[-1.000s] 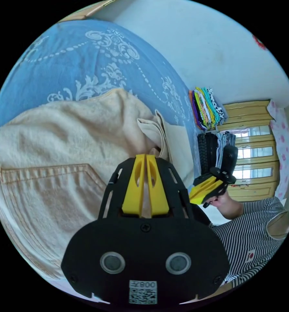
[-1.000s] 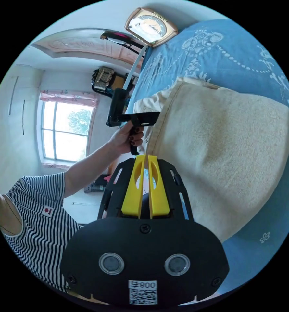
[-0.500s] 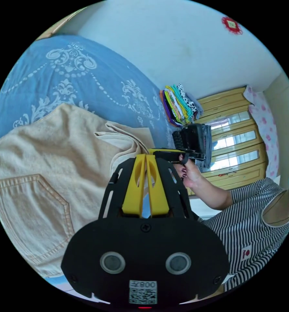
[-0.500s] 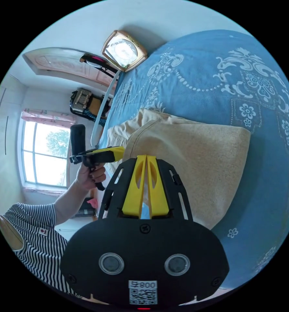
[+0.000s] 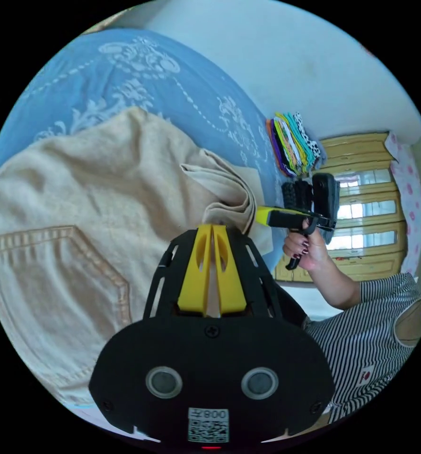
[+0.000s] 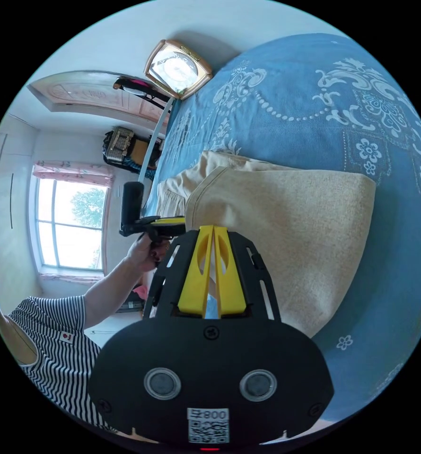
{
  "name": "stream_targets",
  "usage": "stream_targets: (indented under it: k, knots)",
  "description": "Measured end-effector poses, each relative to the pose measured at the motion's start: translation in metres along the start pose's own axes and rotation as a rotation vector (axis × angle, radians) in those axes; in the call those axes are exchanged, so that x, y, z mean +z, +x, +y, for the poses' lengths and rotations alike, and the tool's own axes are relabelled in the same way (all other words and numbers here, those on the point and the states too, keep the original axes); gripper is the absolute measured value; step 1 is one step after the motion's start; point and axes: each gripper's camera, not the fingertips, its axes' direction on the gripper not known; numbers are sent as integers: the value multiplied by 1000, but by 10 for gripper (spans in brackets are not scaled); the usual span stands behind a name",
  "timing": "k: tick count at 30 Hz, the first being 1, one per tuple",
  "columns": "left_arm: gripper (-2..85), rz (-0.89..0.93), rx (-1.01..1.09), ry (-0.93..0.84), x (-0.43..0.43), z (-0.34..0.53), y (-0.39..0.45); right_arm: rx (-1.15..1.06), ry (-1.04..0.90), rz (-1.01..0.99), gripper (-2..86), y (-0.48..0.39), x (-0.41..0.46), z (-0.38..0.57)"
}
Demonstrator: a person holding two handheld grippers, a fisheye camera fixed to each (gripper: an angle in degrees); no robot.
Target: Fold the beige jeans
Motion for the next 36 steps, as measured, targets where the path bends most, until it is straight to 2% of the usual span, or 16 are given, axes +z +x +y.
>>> stream_targets:
  k: [2,7,12,16,18,21,26,28,31,36]
  knots:
    - [3,61,22,-65,14,2,6,1,1,2,0,-4,1,1]
    - [11,42,49,-27,9,18,29,17,27,11,0,-6,-2,2]
    - [42,-196,46,93,-14,40,54,17,20,18,1,-13,8,3]
    - [36,-341,87,-39,13,37,69,34,19,20,1,-17,20,6]
    - [28,-367,109,-36,14,40,76,35,17,29,1,-21,24,7]
    - [20,-330,80,-15,8,48,80,30,8,32,1,-28,30,9]
    - [13,-118,54,102,-27,82,98,0,38,-3,1,-50,29,16]
    - [12,-102,50,121,-36,99,105,-26,29,2,1,-62,34,18]
    - [12,-116,-14,77,-29,124,102,-46,-27,19,1,-72,62,19]
    - [13,-29,-112,27,-8,149,93,-58,-170,83,1,-76,124,26]
